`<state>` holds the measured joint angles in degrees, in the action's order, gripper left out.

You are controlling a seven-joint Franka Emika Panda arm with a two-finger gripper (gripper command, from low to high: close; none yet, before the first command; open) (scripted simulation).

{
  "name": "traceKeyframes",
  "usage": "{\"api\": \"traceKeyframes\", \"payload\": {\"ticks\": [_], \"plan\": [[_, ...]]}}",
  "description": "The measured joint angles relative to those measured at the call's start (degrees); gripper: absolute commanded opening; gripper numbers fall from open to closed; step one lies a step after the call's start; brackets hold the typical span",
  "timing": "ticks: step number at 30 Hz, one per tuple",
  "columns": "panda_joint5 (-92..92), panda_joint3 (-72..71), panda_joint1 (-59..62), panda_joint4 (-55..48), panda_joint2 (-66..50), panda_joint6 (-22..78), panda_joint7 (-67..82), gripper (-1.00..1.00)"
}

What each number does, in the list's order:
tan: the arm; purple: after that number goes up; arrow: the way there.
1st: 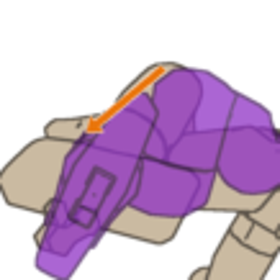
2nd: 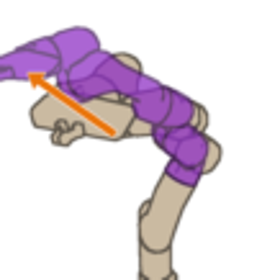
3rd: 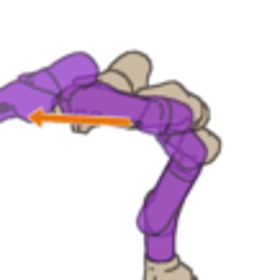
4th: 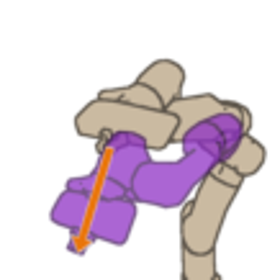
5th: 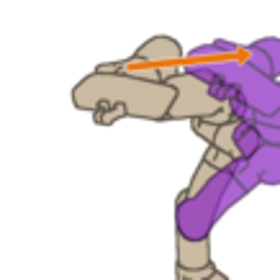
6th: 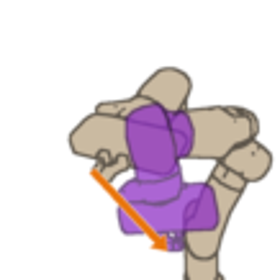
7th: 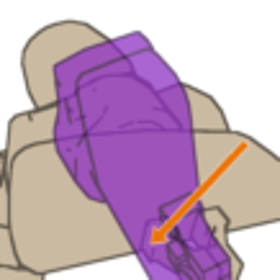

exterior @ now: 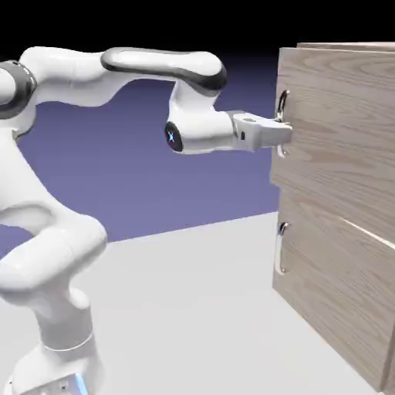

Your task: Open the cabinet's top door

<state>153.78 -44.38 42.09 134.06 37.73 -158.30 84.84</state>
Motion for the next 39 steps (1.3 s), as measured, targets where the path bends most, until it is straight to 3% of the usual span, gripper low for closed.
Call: {"api": "traceKeyframes", "payload": {"ticks": [10,22,30,39], "plan": [[-24.4,20.3,-16.4,15.8,9.7,12.9,-13.7,-1.0],[-53.7,43.1,-19.8,26.3,19.9,33.7,-24.3,-1.0],[-72.6,59.6,-17.8,24.8,18.4,51.2,-25.9,-1.0],[-89.3,78.3,-21.0,13.5,7.3,72.5,-23.4,-1.0]]}}
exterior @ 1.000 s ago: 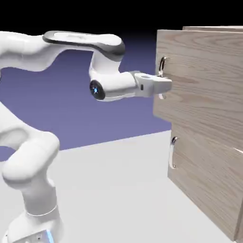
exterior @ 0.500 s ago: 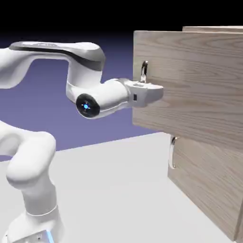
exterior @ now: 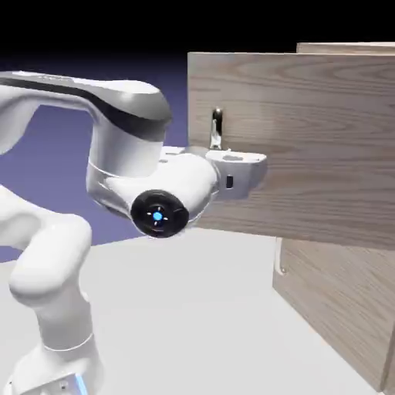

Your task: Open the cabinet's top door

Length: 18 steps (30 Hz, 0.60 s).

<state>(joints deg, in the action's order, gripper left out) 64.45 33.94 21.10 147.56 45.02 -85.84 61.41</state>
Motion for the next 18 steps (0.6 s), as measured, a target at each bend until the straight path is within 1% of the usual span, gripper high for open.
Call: {"api": "traceKeyframes", "payload": {"ticks": [8,13,18], "plan": [[-8.0,16.6,-9.8,-15.7,-14.1,19.3,4.6,-1.0],[-9.4,27.0,-17.4,-25.0,-23.1,30.1,8.3,-1.0],[-8.9,37.4,-24.7,-32.0,-31.5,39.2,12.5,-1.0]]}}
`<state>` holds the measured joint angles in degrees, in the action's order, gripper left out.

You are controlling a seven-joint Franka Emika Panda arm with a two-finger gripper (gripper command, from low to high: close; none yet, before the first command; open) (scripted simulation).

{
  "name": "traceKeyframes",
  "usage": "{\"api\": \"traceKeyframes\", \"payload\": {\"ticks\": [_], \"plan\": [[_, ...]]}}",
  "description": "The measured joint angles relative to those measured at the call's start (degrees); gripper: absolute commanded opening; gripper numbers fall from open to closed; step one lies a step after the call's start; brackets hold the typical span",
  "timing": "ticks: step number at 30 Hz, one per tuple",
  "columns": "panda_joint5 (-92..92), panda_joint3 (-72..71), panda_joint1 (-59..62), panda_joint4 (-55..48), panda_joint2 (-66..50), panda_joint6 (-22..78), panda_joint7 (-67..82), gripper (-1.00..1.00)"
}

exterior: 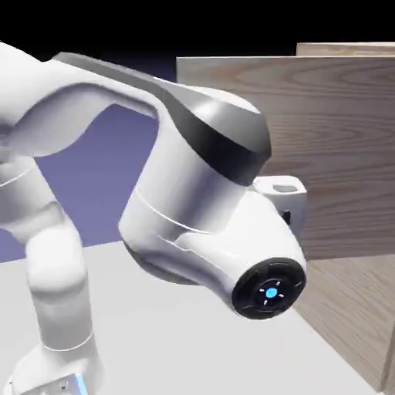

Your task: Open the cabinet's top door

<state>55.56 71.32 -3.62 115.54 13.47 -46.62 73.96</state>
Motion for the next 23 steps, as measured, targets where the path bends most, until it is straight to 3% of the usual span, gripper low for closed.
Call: {"api": "traceKeyframes", "payload": {"ticks": [9,23], "plan": [[-0.5,17.9,-17.0,-5.1,-3.0,4.6,1.7,-1.0],[-10.7,35.0,-46.0,-20.6,18.6,2.7,-10.3,-1.0]]}}
